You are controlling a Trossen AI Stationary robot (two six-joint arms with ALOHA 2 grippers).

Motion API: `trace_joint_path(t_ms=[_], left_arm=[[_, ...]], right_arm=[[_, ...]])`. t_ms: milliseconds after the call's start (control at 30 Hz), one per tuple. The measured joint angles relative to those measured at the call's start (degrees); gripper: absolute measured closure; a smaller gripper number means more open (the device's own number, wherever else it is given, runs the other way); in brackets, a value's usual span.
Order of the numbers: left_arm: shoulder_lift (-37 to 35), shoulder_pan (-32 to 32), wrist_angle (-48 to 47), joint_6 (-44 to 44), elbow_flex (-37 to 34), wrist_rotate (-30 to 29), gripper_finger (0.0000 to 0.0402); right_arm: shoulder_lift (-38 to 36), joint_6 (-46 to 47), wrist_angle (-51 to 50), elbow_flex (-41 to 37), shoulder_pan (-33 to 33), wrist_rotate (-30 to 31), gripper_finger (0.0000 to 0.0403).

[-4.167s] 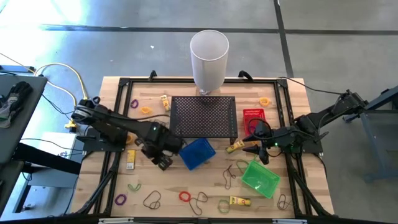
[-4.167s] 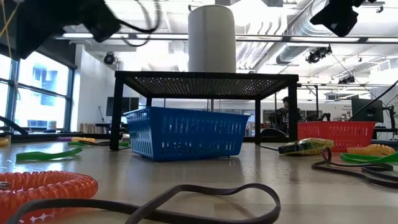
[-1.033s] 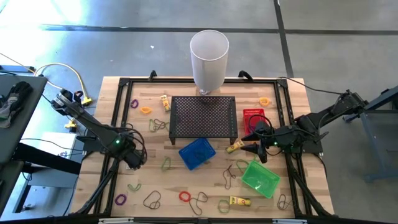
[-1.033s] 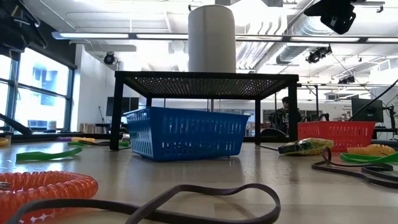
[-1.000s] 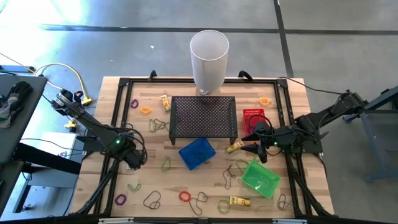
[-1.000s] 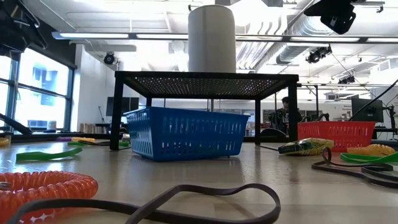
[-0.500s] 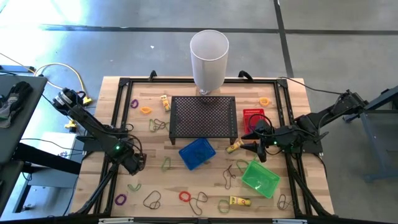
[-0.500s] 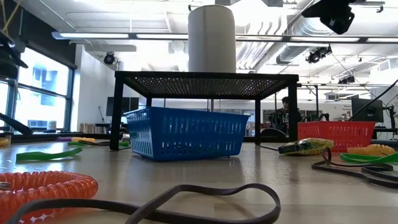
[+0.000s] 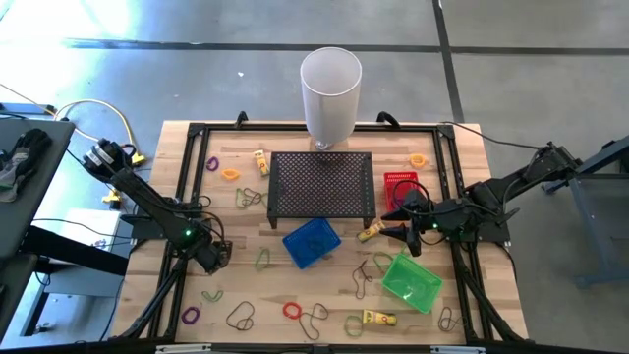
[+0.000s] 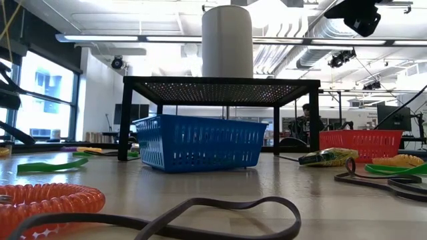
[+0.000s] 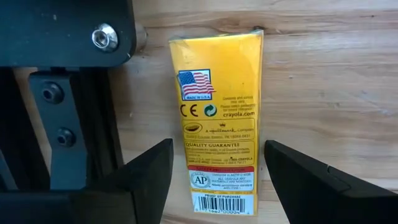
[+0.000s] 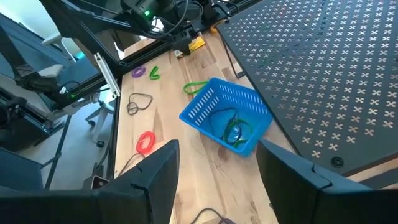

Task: Pick & Place Office Desk Supplies
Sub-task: Put the yellow crayon box into the green bin

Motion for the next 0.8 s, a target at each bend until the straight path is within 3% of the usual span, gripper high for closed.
trace_joint_path(t_ms=[300,800], left_arm=[[0.0,0.0,0.2,-0.1,0.0,0.0,0.0157],[0.0,0.0,0.5,1.5,0.0,-0.6,0.0236]], right_arm=[[1.6,1.2,0.0,0.0,0.0,-0.5,0.02],[4.7,1.3,1.1,0.0,0.0,-0.9,0.02]])
